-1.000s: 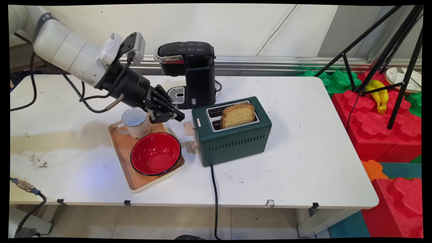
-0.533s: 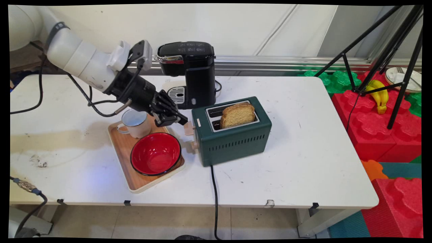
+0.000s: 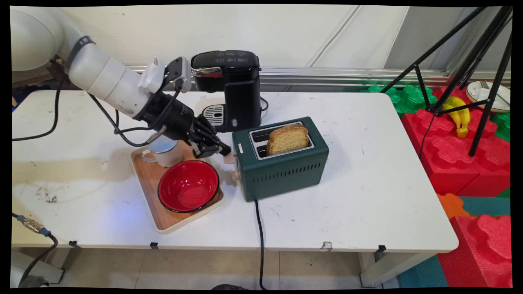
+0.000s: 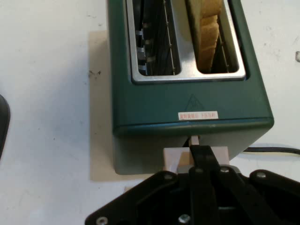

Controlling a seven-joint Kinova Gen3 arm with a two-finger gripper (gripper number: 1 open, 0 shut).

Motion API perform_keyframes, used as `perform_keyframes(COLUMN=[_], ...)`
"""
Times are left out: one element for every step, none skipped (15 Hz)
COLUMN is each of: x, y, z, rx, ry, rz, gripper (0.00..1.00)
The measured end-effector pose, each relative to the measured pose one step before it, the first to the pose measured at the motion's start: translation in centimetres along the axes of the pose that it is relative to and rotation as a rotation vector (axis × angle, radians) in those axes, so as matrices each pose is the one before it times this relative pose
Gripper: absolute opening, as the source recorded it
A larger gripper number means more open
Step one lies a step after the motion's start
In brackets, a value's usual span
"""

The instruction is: Press the toaster switch

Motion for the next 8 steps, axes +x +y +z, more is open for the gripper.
perform_keyframes(x=[-0.050, -0.040, -0.081, -0.116, -0.126, -0.105, -0.158, -0.159], y=[0.020, 0.009, 0.008, 0.006, -0.006, -0.019, -0.018, -0.029], z=[0.233, 0.146, 0.216, 0.236, 0.230, 0.201, 0.226, 0.224], rx=[-0.00062, -0.00018, -0.00022, -0.00015, -0.00025, -0.00032, -0.00045, -0.00090], ry=[-0.00167, -0.00134, -0.00268, -0.00333, -0.00383, -0.00323, -0.00319, -0.00315], rz=[-0.00115, -0.00069, -0.00116, -0.00124, -0.00035, 0.00002, -0.00006, 0.00095], gripper=[0.00, 0.00, 0.00, 0.00, 0.00, 0.00, 0.00, 0.00])
